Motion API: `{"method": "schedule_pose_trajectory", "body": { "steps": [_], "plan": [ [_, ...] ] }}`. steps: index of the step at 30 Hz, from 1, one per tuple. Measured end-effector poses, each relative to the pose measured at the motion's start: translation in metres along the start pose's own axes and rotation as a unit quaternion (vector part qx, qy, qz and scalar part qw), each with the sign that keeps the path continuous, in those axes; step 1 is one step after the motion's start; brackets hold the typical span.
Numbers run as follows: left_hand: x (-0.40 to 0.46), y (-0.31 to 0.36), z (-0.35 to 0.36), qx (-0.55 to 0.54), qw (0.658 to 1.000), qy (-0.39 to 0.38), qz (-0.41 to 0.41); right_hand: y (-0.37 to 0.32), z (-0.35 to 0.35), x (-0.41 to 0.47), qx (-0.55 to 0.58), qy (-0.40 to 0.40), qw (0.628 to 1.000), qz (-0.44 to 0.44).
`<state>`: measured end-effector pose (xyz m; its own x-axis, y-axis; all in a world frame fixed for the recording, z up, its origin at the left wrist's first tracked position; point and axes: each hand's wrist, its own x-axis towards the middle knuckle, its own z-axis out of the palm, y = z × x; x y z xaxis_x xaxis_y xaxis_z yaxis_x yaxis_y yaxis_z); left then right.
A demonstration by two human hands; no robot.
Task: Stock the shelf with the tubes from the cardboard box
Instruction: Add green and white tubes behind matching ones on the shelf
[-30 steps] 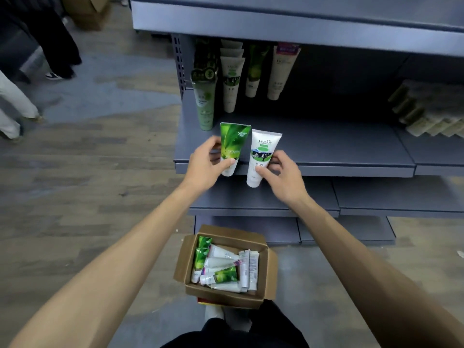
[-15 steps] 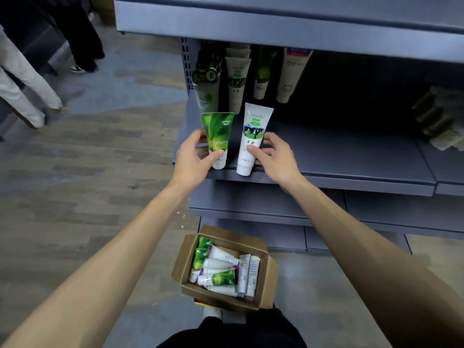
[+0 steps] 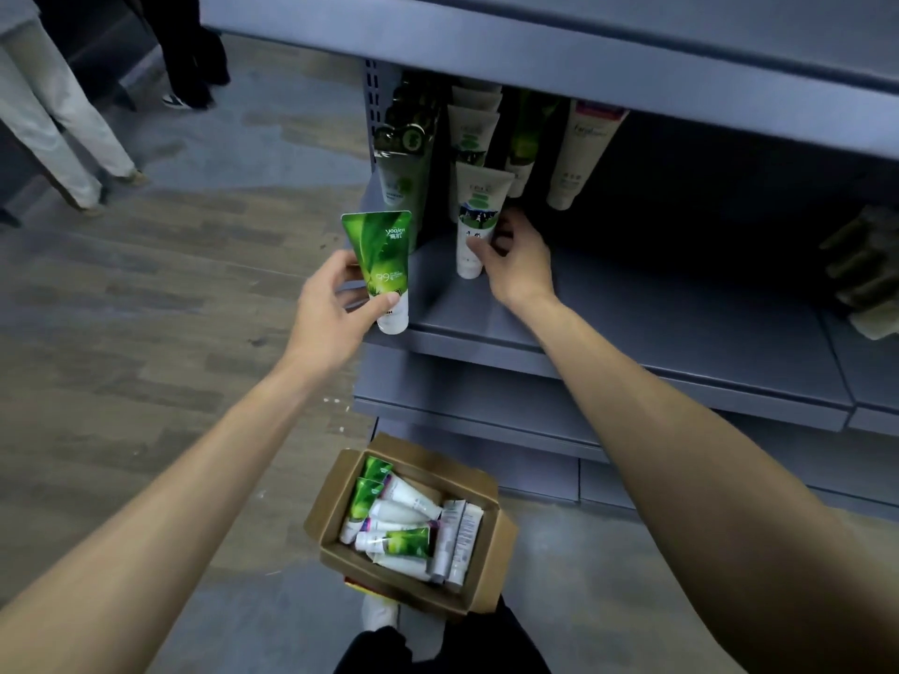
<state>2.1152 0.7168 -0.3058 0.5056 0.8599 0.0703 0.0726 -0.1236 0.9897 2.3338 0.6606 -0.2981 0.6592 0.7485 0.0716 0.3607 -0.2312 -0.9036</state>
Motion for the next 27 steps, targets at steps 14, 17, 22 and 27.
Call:
{"method": "schedule_pose_trajectory", "body": {
  "steps": [14,17,22,27],
  "plan": [
    [0.001,-0.007,0.002,0.036,0.999,-0.006,0.022,-0.009,0.015,0.037,-0.094,-0.012,0.995,-0.019],
    [0.012,-0.005,0.003,0.042,0.998,0.003,0.038,-0.01,0.02,0.042,-0.11,-0.001,0.994,-0.015],
    [0.018,-0.011,0.009,0.055,0.998,-0.002,0.043,-0.011,0.026,0.047,-0.126,0.015,0.992,-0.016],
    [0.02,-0.019,0.006,0.047,0.998,-0.005,0.033,-0.014,0.024,0.054,-0.143,0.014,0.989,-0.022]
  ]
}}
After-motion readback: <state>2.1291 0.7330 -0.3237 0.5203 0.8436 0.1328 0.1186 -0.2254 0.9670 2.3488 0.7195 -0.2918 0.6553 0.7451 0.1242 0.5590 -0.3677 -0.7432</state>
